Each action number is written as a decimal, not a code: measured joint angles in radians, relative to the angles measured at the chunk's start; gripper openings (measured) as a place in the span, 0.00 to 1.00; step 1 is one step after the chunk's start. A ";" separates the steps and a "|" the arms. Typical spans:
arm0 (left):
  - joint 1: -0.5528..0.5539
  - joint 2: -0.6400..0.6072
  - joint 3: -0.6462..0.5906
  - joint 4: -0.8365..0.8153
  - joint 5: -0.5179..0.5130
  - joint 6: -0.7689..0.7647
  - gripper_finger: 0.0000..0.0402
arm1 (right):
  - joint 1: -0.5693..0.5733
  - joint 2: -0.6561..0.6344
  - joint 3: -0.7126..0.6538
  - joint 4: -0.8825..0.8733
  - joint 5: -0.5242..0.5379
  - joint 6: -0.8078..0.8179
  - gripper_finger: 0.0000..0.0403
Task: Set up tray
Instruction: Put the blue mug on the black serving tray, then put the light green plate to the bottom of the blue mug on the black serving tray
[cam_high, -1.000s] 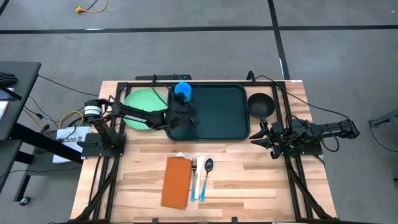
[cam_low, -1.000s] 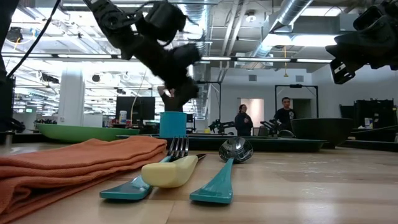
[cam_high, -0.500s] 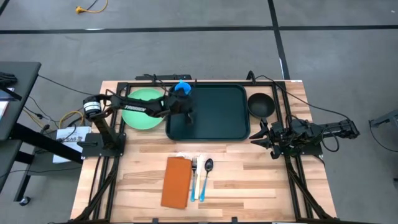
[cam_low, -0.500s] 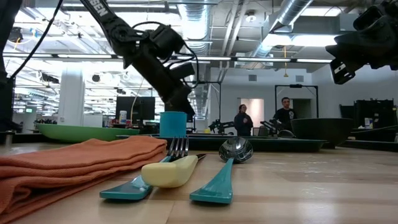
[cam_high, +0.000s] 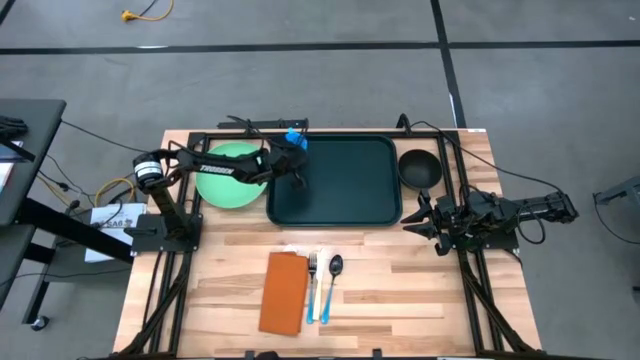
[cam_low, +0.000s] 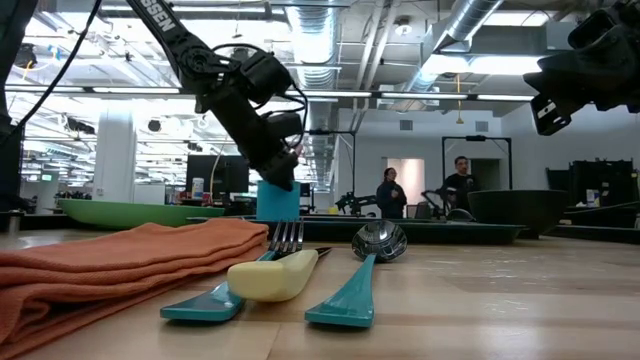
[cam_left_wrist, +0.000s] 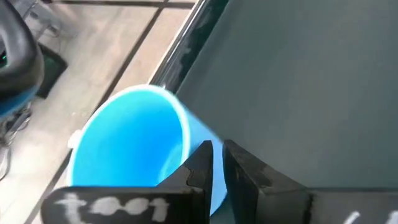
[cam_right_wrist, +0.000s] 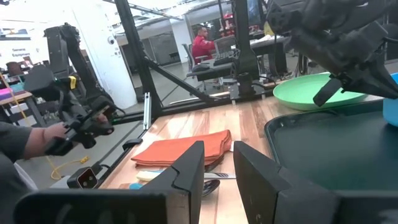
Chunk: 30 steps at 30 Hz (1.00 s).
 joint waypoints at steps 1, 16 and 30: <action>0.002 0.000 0.000 -0.007 -0.007 0.000 0.07 | 0.000 0.000 0.000 0.000 0.000 0.000 0.20; -0.027 0.000 0.000 0.000 -0.081 0.020 0.07 | 0.000 0.000 0.000 0.000 0.000 0.000 0.20; -0.301 -0.134 0.019 -0.360 -0.271 0.005 0.07 | 0.000 0.000 0.000 -0.002 -0.003 -0.001 0.20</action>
